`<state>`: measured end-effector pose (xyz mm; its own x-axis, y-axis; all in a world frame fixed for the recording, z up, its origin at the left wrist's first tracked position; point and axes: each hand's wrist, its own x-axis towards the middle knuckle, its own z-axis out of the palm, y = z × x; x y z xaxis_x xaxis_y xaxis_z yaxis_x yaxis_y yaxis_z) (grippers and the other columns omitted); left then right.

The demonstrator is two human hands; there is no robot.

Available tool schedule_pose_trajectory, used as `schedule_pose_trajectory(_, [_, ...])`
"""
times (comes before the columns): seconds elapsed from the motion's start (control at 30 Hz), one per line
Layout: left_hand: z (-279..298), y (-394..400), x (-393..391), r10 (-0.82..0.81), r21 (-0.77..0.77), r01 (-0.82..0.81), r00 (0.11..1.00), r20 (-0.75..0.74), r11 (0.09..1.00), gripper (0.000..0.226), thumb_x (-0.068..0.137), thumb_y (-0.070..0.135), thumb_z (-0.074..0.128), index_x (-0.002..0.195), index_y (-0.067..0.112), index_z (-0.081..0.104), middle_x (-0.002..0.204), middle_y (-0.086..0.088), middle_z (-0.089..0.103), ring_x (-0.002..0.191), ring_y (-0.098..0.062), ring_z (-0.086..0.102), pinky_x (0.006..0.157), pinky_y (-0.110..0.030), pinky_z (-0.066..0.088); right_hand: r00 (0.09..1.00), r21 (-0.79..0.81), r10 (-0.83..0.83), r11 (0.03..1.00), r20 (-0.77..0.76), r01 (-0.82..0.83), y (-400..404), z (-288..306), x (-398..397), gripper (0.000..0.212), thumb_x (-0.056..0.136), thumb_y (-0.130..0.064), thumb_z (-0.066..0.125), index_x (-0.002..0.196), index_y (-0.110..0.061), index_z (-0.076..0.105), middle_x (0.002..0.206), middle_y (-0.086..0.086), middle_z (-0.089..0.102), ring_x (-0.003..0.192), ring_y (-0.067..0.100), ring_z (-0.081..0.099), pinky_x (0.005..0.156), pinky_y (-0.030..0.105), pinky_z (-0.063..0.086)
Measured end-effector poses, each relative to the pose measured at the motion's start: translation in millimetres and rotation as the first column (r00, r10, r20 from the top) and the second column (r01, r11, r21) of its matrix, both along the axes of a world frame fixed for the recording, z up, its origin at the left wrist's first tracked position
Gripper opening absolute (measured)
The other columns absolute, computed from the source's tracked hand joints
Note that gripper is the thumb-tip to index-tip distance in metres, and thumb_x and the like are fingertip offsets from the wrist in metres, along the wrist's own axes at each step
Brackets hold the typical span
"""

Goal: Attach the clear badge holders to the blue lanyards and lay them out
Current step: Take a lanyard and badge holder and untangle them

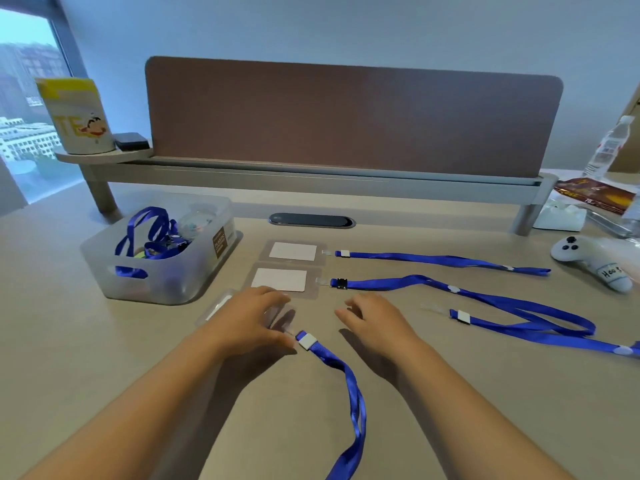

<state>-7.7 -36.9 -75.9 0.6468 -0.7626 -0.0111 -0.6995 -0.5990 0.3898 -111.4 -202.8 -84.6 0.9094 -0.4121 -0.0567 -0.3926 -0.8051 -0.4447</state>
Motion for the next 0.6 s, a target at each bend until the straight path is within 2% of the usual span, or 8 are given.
schedule_pose_trajectory(0.03, [-3, 7, -2, 0.005, 0.014, -0.005, 1.0, -0.005, 1.0, 0.071, 0.067, 0.042, 0.071, 0.127, 0.024, 0.038, 0.141, 0.0, 0.04, 0.128, -0.018, 0.035, 0.105, -0.034, 0.033, 1.0, 0.029, 0.0, 1.0, 0.006, 0.0, 11, 0, 0, 0.034, 0.09, -0.04, 0.043, 0.08, -0.01, 0.057, 0.081, 0.003, 0.056, 0.089, 0.024, 0.054, 0.074, 0.031, 0.044])
schedule_pose_trajectory(0.13, [-9, 18, -8, 0.004, 0.053, -0.005, 1.0, 0.016, 0.999, 0.064, 0.072, 0.04, 0.067, 0.127, 0.022, 0.039, 0.141, -0.001, 0.04, 0.128, -0.018, 0.035, 0.106, -0.033, 0.032, 0.999, -0.026, 0.045, 0.999, -0.005, -0.045, 35, -1, -1, 0.036, 0.087, -0.04, 0.048, 0.084, -0.006, 0.058, 0.09, 0.009, 0.053, 0.091, 0.024, 0.049, 0.077, 0.032, 0.04])
schedule_pose_trajectory(0.23, [-10, 20, -14, -0.003, 0.063, 0.0, 0.999, 0.048, 0.998, 0.055, 0.075, 0.042, 0.062, 0.123, 0.022, 0.045, 0.138, -0.002, 0.045, 0.124, -0.02, 0.039, 0.103, -0.034, 0.035, 0.995, -0.103, 0.093, 0.99, -0.024, -0.095, 48, -4, 0, 0.037, 0.086, -0.039, 0.052, 0.109, -0.012, 0.06, 0.11, 0.007, 0.053, 0.106, 0.022, 0.047, 0.089, 0.032, 0.039])
schedule_pose_trajectory(0.3, [-11, 20, -17, 0.001, 0.077, -0.007, 0.996, 0.084, 0.997, 0.052, 0.077, 0.043, 0.06, 0.122, 0.021, 0.046, 0.136, -0.003, 0.047, 0.123, -0.021, 0.04, 0.102, -0.034, 0.036, 0.997, -0.087, 0.072, 0.994, -0.008, -0.072, 52, -5, 2, 0.035, 0.086, -0.033, 0.054, 0.113, -0.011, 0.06, 0.115, 0.007, 0.054, 0.108, 0.022, 0.048, 0.094, 0.033, 0.041])
schedule_pose_trajectory(0.4, [-14, 22, -18, 0.005, 0.06, -0.012, 0.992, 0.123, 0.998, 0.047, 0.078, 0.043, 0.058, 0.119, 0.02, 0.049, 0.134, -0.004, 0.049, 0.121, -0.022, 0.042, 0.101, -0.034, 0.037, 0.999, -0.024, 0.047, 0.999, 0.022, -0.047, 56, -3, 4, 0.021, 0.086, -0.022, 0.056, 0.103, -0.011, 0.063, 0.108, 0.008, 0.058, 0.099, 0.022, 0.054, 0.09, 0.035, 0.048])
schedule_pose_trajectory(0.47, [-14, 24, -20, 0.006, 0.033, -0.01, 0.993, 0.122, 0.999, 0.05, 0.078, 0.043, 0.058, 0.121, 0.021, 0.046, 0.137, -0.003, 0.046, 0.124, -0.021, 0.04, 0.103, -0.035, 0.034, 0.999, 0.076, 0.023, 0.997, 0.046, -0.027, 57, 0, 5, 0.005, 0.086, -0.013, 0.054, 0.09, -0.015, 0.057, 0.095, 0.006, 0.056, 0.088, 0.019, 0.053, 0.08, 0.031, 0.047])
schedule_pose_trajectory(0.53, [-13, 25, -22, 0.021, -0.023, -0.019, 0.994, 0.107, 1.0, 0.054, 0.079, 0.04, 0.059, 0.127, 0.021, 0.04, 0.139, -0.003, 0.043, 0.126, -0.021, 0.038, 0.106, -0.035, 0.032, 0.997, 0.189, -0.003, 0.982, 0.08, -0.012, 57, 2, 4, 0.012, 0.088, -0.01, 0.051, 0.08, -0.018, 0.048, 0.09, 0.004, 0.054, 0.082, 0.016, 0.051, 0.072, 0.026, 0.044])
schedule_pose_trajectory(0.6, [-10, 24, -26, 0.034, -0.091, -0.026, 0.996, 0.084, 0.995, 0.05, 0.082, 0.032, 0.057, 0.127, 0.022, 0.039, 0.139, -0.003, 0.043, 0.126, -0.021, 0.039, 0.106, -0.036, 0.033, 0.994, 0.303, -0.018, 0.953, 0.111, -0.016, 57, 7, 3, 0.022, 0.09, -0.008, 0.049, 0.074, -0.022, 0.043, 0.091, 0.006, 0.055, 0.082, 0.016, 0.054, 0.07, 0.023, 0.045])
